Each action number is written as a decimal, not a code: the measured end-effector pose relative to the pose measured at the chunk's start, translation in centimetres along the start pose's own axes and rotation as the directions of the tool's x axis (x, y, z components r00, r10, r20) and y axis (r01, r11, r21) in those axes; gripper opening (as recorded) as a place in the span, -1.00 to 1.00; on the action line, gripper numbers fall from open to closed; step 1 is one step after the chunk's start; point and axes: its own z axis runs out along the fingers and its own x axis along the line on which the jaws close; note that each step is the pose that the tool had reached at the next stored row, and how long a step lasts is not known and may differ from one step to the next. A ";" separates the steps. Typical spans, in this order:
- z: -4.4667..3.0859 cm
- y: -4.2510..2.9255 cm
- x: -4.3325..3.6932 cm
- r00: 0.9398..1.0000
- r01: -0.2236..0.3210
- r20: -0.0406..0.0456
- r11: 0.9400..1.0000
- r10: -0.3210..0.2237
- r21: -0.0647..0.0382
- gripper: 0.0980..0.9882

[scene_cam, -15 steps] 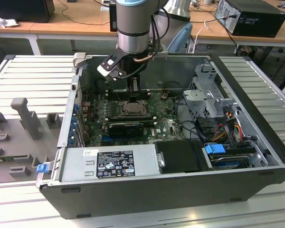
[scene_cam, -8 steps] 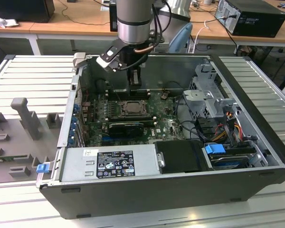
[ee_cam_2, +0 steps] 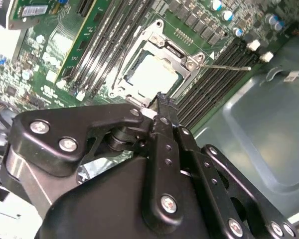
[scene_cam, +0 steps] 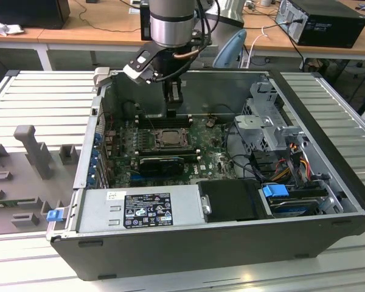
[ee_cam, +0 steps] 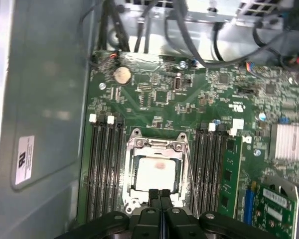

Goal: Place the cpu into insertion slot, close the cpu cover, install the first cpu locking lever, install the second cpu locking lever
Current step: 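Install the first cpu locking lever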

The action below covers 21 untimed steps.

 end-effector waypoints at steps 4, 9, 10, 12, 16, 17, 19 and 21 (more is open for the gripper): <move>0.01 0.00 0.00 0.995 0.100 -0.002 0.995 -0.100 -0.001 -0.98; 0.04 0.00 0.00 0.973 0.231 -0.004 0.973 -0.231 -0.001 -0.98; 0.04 -0.01 0.01 0.969 0.246 -0.001 0.969 -0.246 0.000 -0.98; 0.04 0.00 0.01 0.960 0.281 0.001 0.960 -0.281 0.000 -0.98; 0.05 -0.01 0.02 0.939 0.345 -0.001 0.939 -0.345 -0.001 -0.98; 0.05 -0.01 0.02 0.932 0.363 -0.001 0.932 -0.363 -0.001 -0.98; 0.05 0.00 0.02 0.921 0.389 -0.002 0.921 -0.389 -0.001 -0.98; 0.05 0.00 0.02 0.907 0.421 -0.003 0.907 -0.421 -0.002 -0.98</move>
